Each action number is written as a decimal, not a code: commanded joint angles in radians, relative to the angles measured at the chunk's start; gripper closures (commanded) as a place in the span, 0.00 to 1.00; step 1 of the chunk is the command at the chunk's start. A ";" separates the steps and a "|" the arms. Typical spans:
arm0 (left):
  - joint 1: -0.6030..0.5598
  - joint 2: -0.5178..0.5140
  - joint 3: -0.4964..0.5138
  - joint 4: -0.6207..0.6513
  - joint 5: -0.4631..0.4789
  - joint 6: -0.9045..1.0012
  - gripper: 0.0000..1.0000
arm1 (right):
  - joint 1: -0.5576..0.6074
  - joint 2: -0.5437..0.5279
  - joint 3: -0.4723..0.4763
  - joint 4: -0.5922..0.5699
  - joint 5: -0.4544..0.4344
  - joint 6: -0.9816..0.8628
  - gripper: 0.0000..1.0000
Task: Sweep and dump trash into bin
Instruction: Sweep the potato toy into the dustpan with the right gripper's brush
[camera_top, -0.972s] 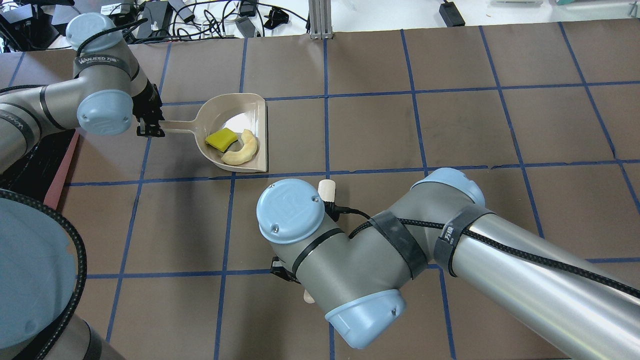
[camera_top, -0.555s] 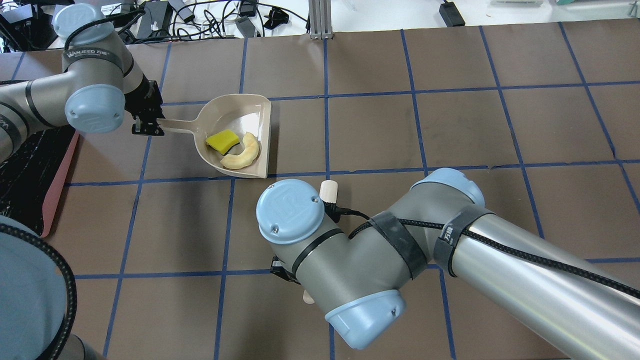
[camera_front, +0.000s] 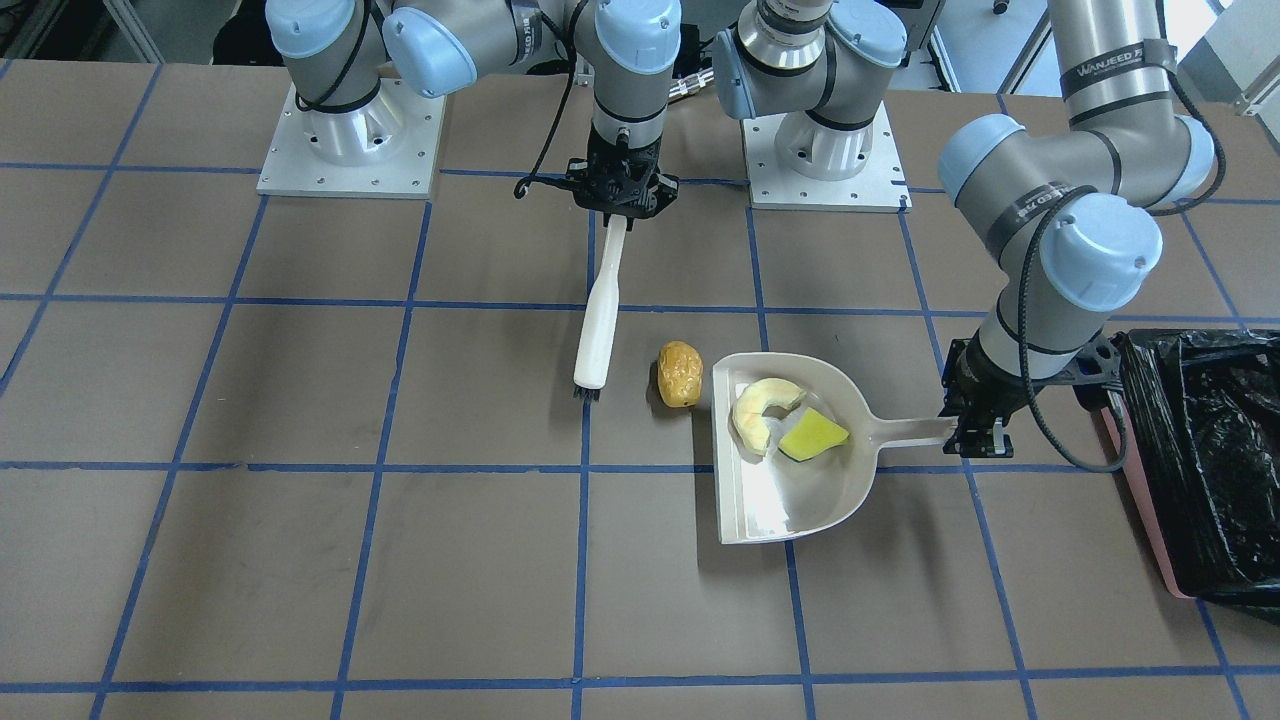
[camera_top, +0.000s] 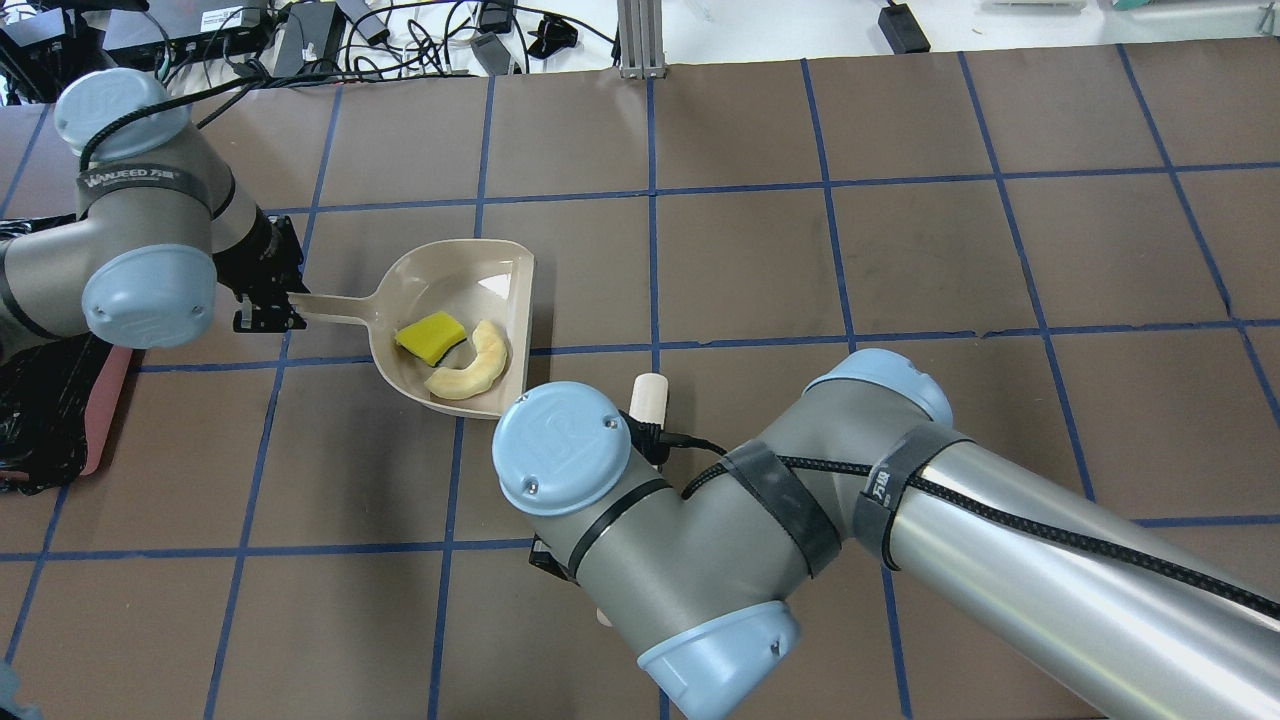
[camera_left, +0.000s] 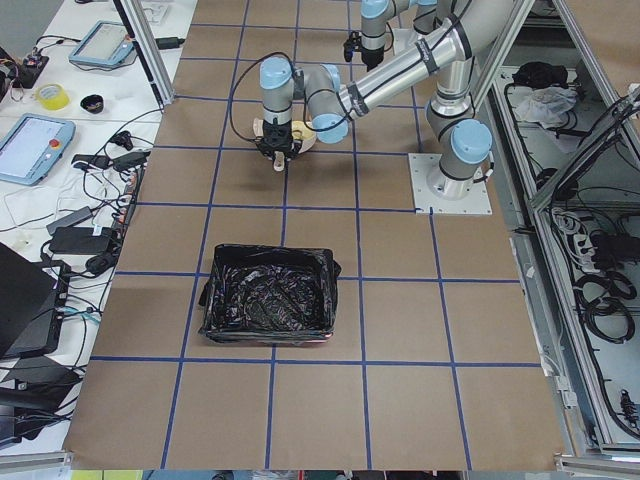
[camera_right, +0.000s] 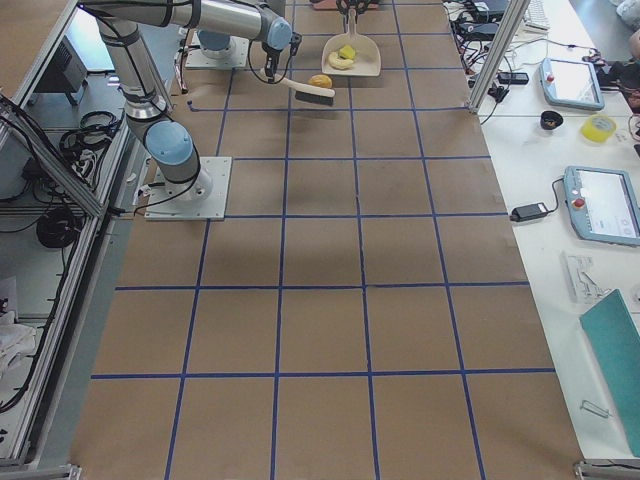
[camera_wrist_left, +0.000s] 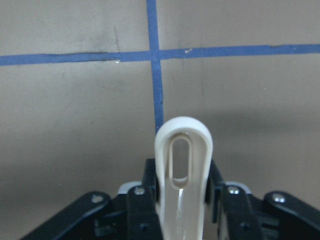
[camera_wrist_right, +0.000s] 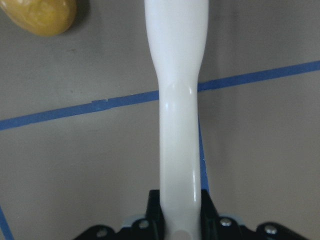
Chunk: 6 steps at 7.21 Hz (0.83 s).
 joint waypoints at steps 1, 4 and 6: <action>0.041 0.069 -0.077 0.003 0.031 0.030 1.00 | 0.019 -0.001 0.000 0.000 0.002 0.004 0.82; 0.041 0.095 -0.255 0.157 0.066 -0.019 1.00 | 0.084 0.025 -0.003 -0.005 -0.005 0.055 0.82; 0.023 0.115 -0.298 0.187 0.079 -0.051 1.00 | 0.084 0.044 -0.020 -0.043 -0.003 0.044 0.82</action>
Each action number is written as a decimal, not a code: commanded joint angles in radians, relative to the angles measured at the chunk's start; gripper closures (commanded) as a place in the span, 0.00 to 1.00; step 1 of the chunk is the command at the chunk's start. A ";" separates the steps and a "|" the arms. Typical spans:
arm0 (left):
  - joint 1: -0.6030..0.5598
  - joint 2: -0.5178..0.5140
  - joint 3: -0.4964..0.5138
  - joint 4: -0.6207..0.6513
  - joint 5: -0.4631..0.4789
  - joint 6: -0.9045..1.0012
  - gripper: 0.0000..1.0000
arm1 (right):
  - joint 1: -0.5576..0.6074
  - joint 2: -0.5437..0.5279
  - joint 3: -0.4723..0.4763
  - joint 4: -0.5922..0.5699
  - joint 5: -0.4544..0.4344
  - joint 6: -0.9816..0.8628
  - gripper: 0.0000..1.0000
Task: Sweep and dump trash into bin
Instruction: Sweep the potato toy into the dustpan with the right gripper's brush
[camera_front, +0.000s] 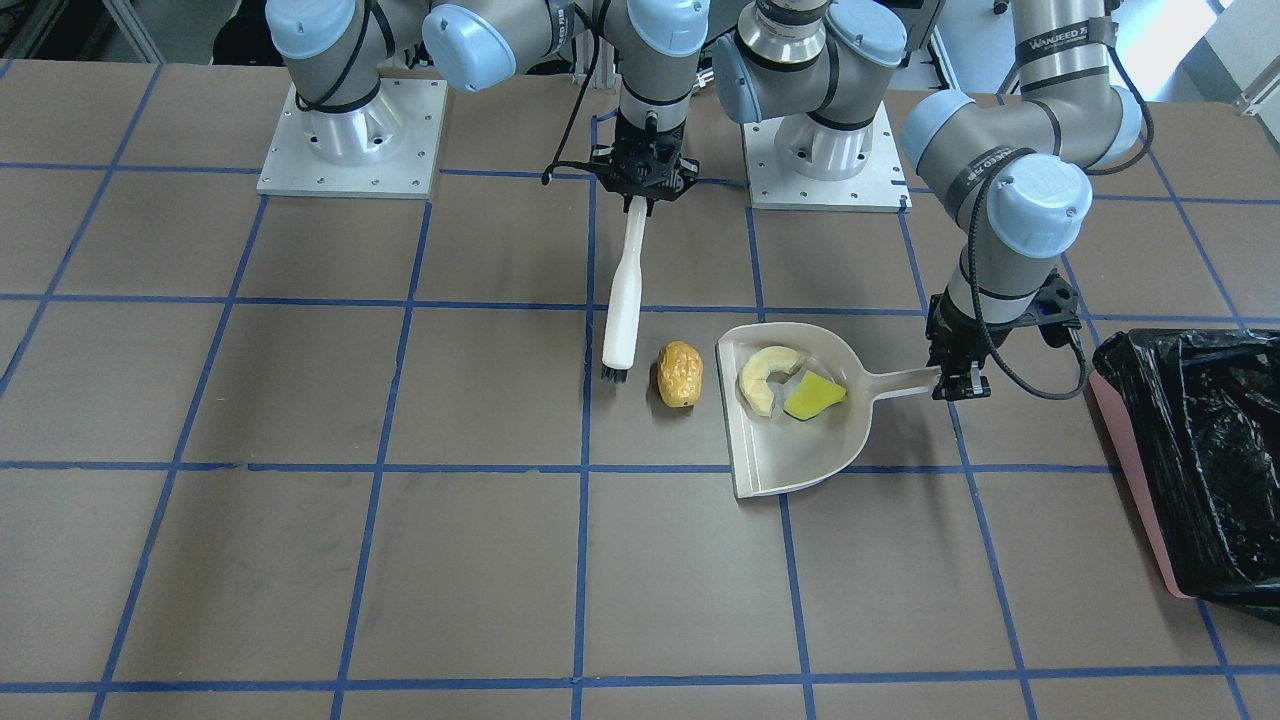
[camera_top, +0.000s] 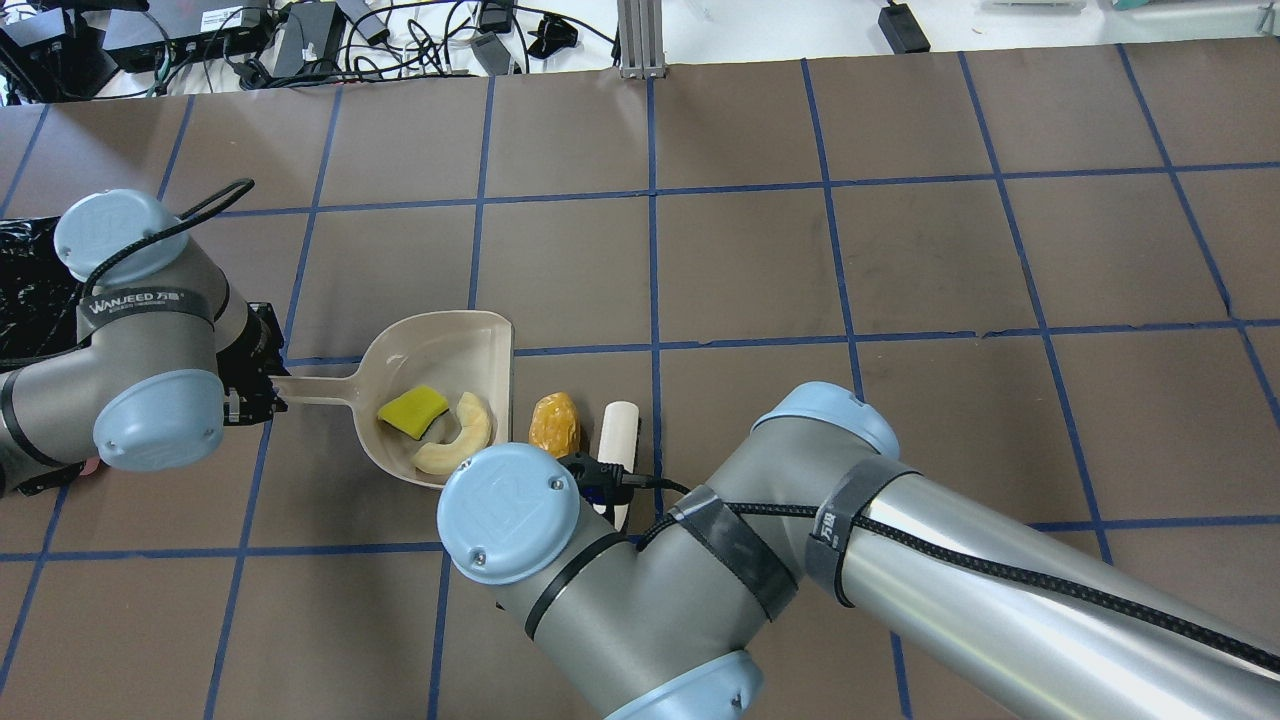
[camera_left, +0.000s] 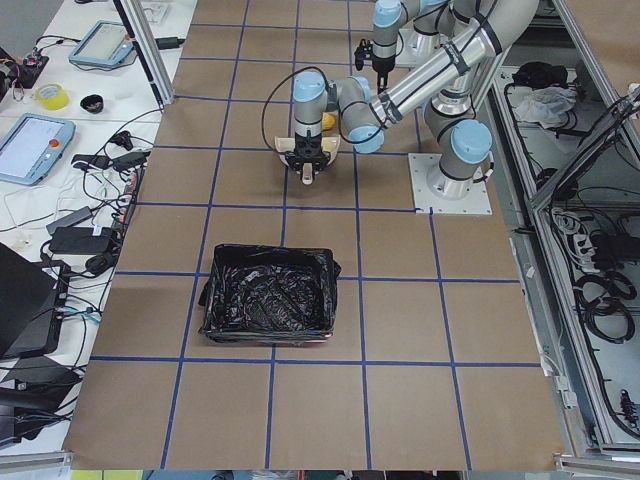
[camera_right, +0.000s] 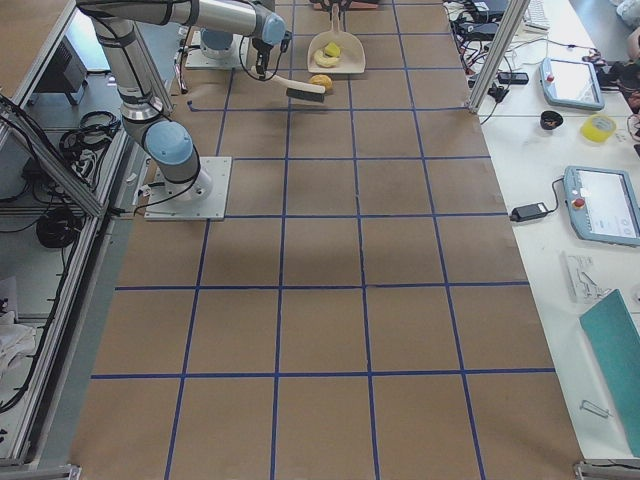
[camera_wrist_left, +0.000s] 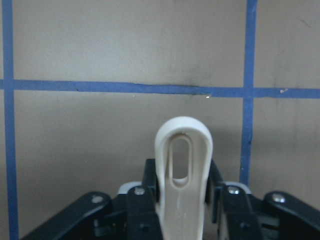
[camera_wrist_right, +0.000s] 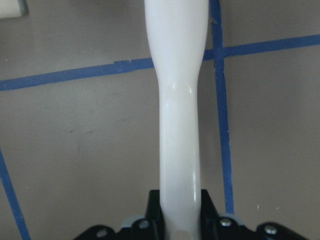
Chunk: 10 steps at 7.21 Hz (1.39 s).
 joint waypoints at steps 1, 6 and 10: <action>-0.032 0.032 -0.054 0.020 0.012 -0.033 1.00 | 0.002 0.015 -0.011 -0.020 0.002 0.003 0.82; -0.150 0.071 -0.091 0.026 0.021 -0.137 1.00 | 0.046 0.159 -0.160 -0.074 0.005 0.065 0.81; -0.138 0.037 -0.056 0.013 -0.127 -0.093 1.00 | 0.045 0.139 -0.163 -0.062 0.002 0.073 0.80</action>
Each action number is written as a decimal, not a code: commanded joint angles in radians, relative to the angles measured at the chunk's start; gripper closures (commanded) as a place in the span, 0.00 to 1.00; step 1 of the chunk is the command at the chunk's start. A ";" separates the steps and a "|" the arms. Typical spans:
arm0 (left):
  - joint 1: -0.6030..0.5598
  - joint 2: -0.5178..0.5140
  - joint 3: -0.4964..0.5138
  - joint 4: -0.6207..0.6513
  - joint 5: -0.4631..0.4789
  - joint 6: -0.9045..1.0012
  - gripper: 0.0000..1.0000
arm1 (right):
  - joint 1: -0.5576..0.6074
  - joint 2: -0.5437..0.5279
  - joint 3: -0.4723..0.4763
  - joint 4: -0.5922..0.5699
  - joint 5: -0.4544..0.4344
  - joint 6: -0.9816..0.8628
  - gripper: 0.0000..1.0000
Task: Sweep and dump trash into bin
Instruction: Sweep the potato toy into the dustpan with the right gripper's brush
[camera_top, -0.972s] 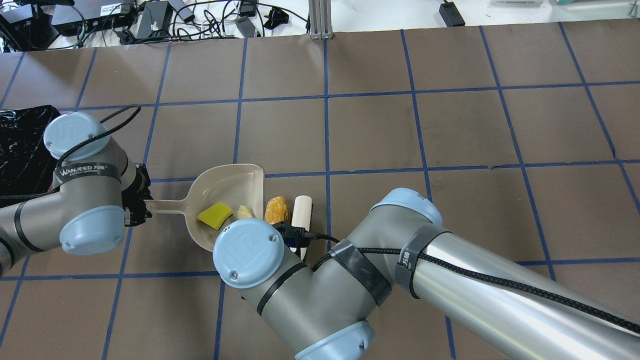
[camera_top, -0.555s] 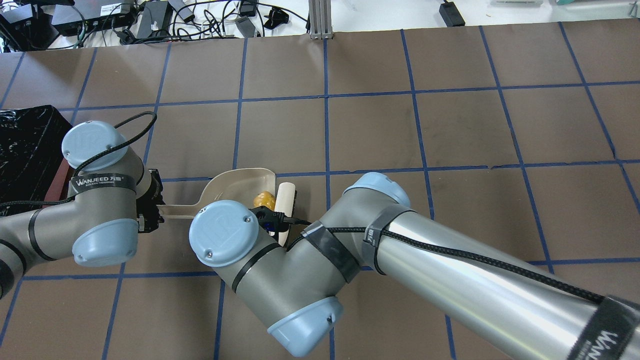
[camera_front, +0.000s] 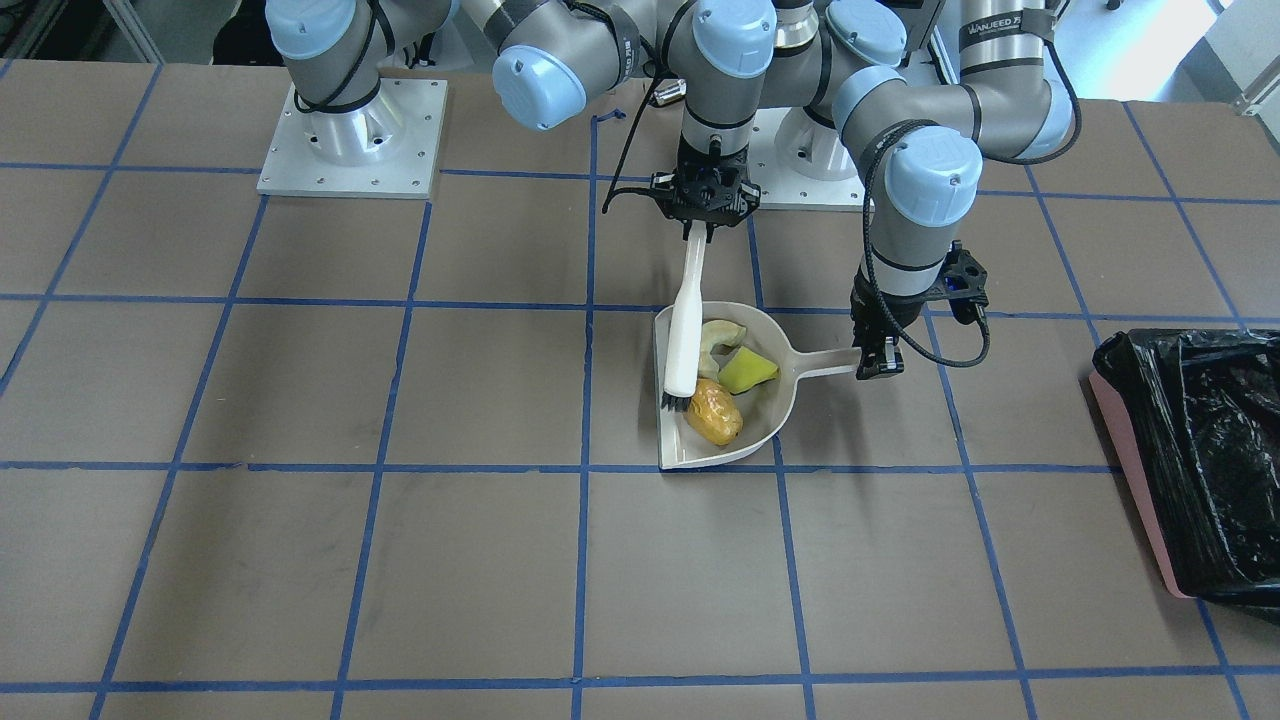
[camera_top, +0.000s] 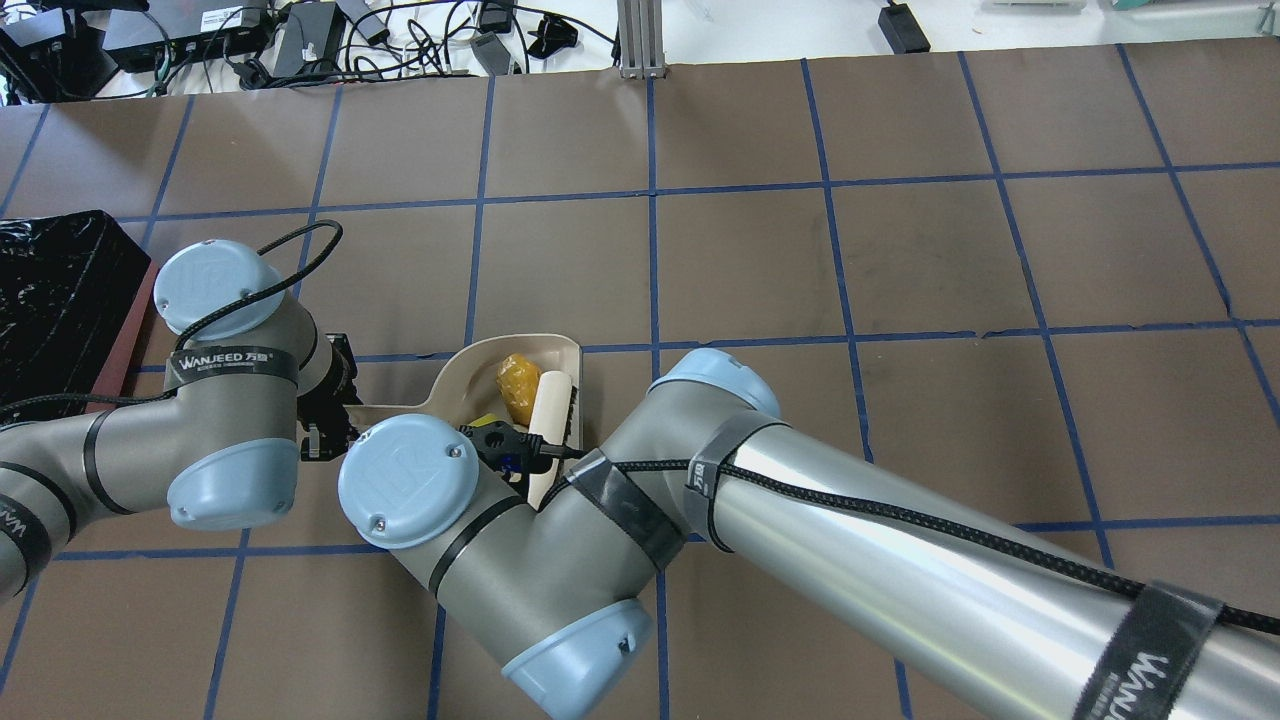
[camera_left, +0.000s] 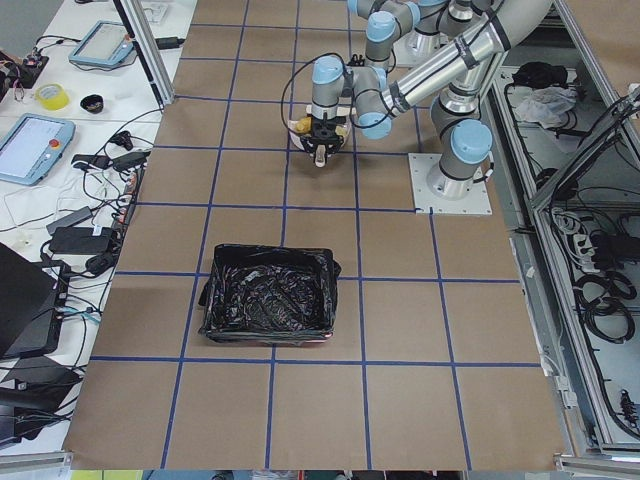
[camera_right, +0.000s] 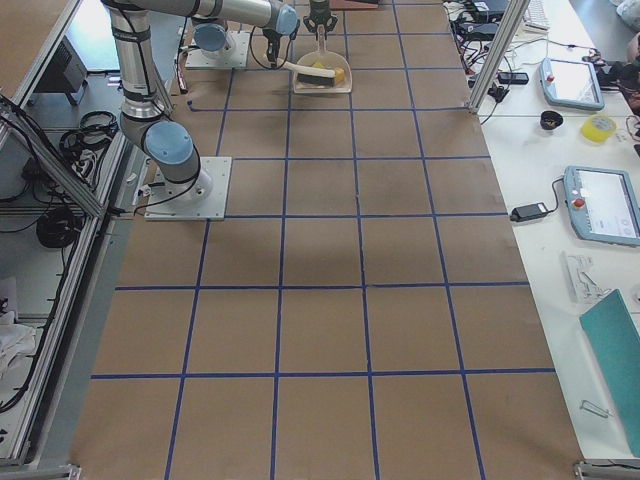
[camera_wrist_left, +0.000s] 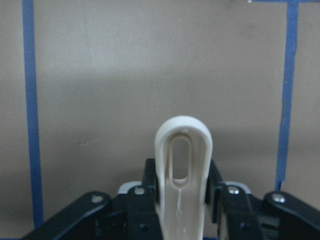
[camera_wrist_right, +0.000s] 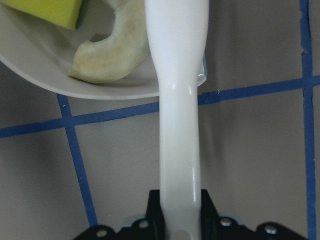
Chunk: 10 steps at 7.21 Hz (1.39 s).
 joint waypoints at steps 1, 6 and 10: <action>0.024 -0.019 0.029 -0.013 -0.141 0.069 1.00 | -0.014 -0.023 -0.006 0.021 -0.005 -0.010 0.80; 0.104 -0.062 0.052 -0.030 -0.250 0.121 1.00 | -0.134 -0.167 -0.029 0.276 -0.019 -0.168 0.80; 0.183 -0.106 0.341 -0.281 -0.270 0.144 1.00 | -0.396 -0.236 -0.052 0.402 -0.022 -0.461 0.81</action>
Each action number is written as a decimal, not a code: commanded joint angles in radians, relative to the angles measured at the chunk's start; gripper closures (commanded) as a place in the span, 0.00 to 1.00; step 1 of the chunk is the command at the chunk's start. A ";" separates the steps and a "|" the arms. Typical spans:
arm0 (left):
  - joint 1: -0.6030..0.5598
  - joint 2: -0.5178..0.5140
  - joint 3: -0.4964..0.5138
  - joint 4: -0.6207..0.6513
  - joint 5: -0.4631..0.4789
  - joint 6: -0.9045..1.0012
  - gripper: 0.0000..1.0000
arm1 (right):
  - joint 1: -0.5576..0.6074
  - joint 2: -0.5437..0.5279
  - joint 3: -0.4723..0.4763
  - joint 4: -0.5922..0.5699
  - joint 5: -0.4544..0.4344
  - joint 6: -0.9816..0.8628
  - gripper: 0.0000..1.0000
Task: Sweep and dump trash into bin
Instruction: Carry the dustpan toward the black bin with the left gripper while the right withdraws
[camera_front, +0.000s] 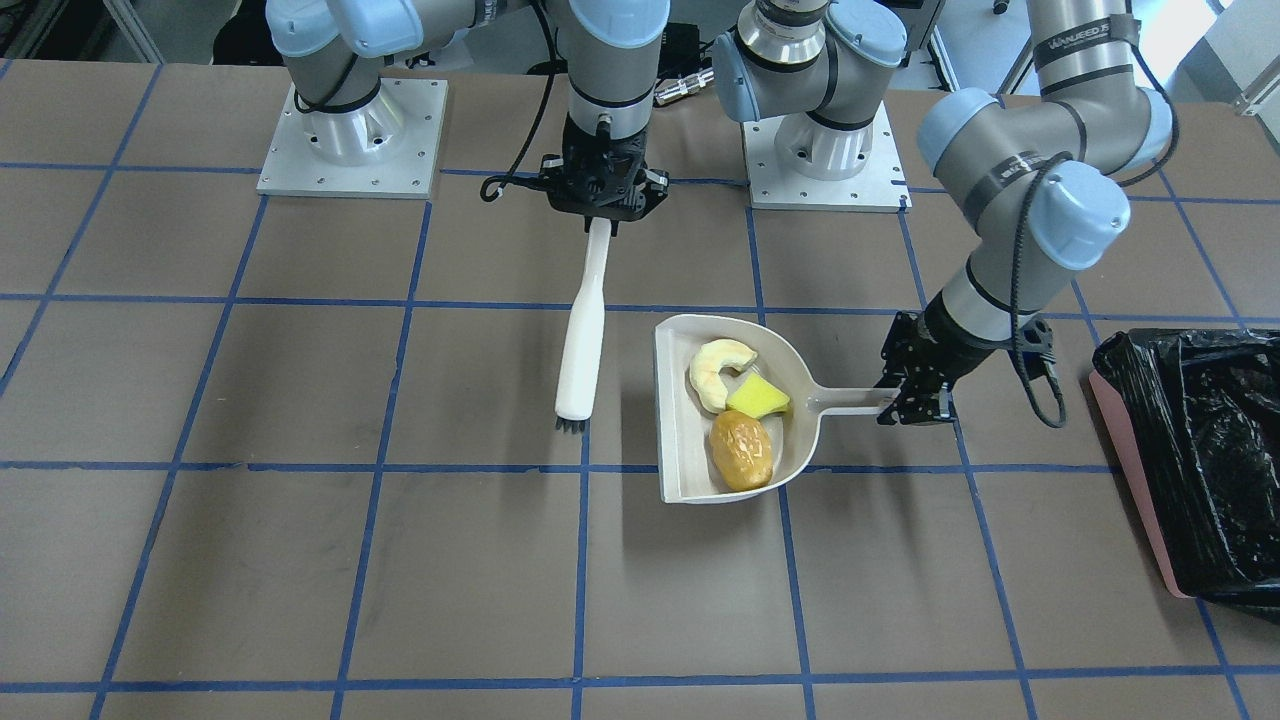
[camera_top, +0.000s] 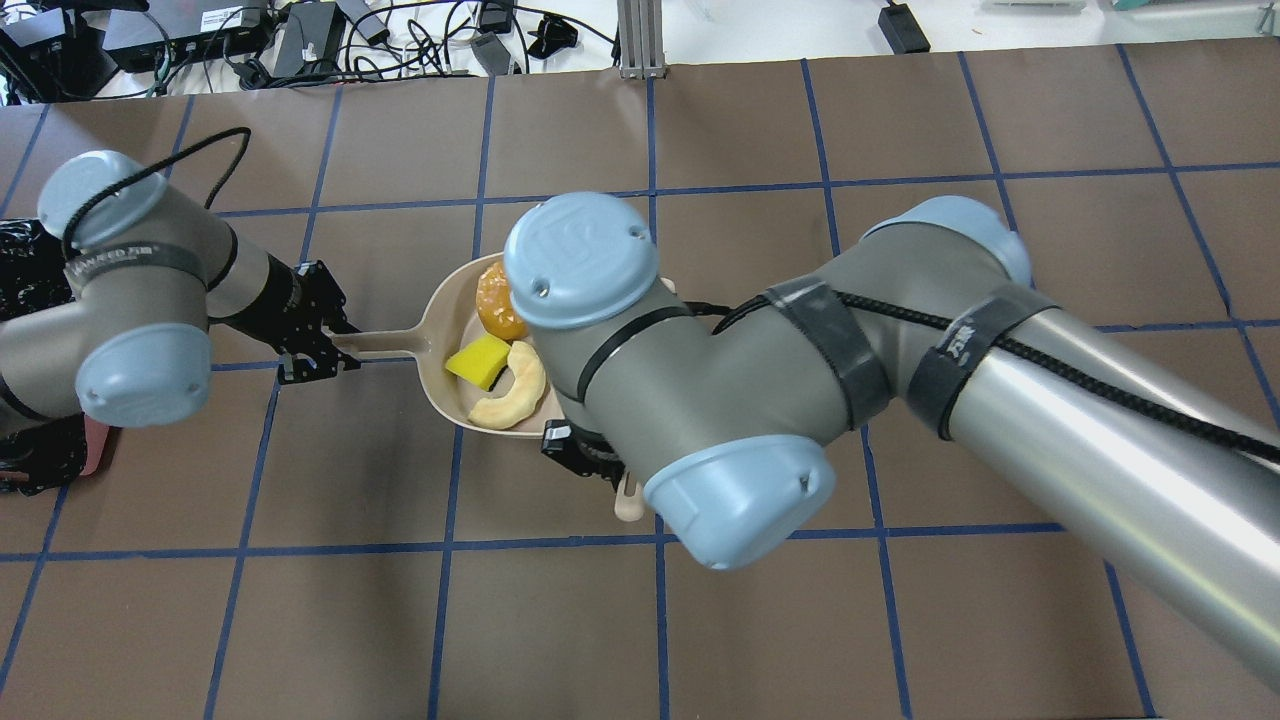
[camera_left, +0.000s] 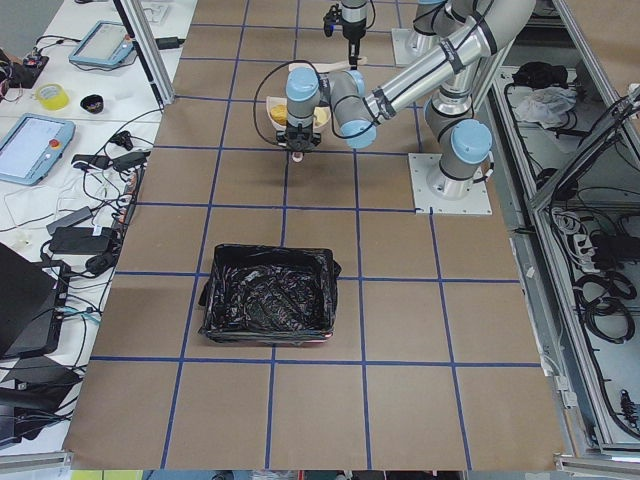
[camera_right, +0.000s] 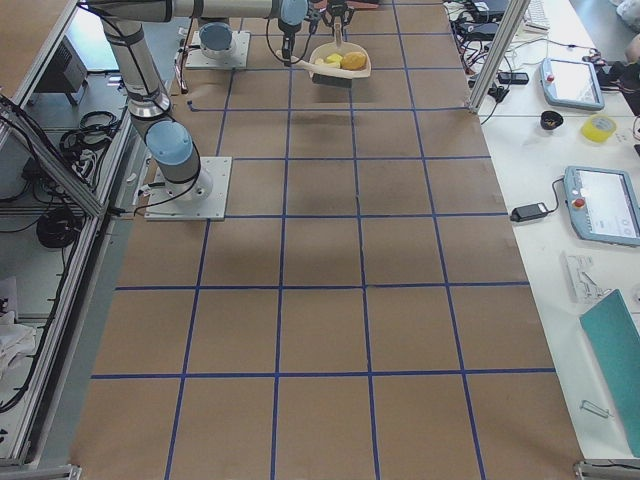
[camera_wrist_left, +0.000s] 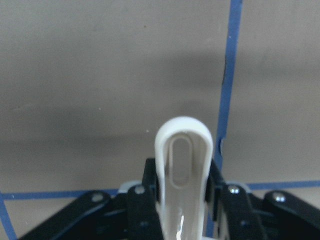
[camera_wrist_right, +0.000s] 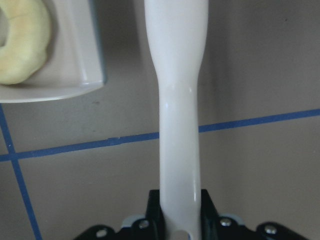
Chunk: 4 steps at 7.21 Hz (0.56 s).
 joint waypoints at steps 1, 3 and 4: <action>0.053 -0.041 0.153 -0.094 -0.005 0.018 1.00 | -0.184 -0.031 -0.018 0.079 -0.028 -0.229 0.81; 0.116 -0.071 0.231 -0.150 0.004 0.082 1.00 | -0.426 -0.027 -0.035 0.076 -0.045 -0.517 0.81; 0.169 -0.083 0.285 -0.215 0.004 0.141 1.00 | -0.517 -0.027 -0.049 0.084 -0.054 -0.631 0.81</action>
